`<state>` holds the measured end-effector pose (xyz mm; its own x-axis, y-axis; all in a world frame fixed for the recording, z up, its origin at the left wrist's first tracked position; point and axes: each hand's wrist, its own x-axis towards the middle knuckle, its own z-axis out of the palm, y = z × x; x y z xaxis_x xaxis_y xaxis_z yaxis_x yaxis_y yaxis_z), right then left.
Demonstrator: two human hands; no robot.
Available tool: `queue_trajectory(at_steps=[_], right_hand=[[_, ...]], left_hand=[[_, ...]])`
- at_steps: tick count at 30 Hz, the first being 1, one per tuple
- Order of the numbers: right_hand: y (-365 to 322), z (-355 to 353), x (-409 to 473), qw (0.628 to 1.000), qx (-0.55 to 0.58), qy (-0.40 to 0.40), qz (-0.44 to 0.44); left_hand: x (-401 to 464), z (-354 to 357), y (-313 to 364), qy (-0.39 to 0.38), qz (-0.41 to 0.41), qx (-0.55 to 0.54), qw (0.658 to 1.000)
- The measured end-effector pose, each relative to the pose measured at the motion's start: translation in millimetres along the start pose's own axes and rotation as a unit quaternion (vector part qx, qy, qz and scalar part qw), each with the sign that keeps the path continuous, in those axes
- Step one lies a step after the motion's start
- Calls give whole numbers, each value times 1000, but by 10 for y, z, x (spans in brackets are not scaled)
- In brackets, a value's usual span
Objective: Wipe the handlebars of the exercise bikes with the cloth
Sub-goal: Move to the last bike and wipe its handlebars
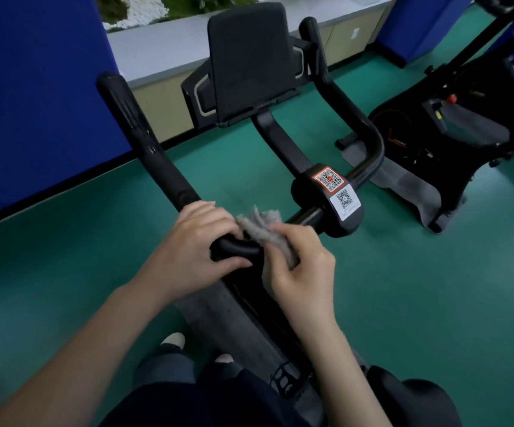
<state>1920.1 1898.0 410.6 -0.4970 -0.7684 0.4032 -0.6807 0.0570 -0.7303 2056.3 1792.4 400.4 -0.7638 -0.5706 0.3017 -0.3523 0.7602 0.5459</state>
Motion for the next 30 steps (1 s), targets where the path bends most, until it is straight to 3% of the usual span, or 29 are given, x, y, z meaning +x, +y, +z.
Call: queue_trajectory(at_steps=[4,13,17,23,30], right_hand=[[312,-96,178,991,-14,132,29],[294,183,-266,991,59,119,-16],[487,73,-100,973,50,220,44],[615,219,2,961,34,266,70],[536,356,-160,926,202,259,189]], left_hand=[[-4,-3,10,7,0,-6,1000],[-7,-24,42,8,-1,4,1000],[-2,-35,57,1,-7,7,1000],[-13,-40,64,-4,-14,16,1000],[-10,-33,56,-6,-4,24,1000]])
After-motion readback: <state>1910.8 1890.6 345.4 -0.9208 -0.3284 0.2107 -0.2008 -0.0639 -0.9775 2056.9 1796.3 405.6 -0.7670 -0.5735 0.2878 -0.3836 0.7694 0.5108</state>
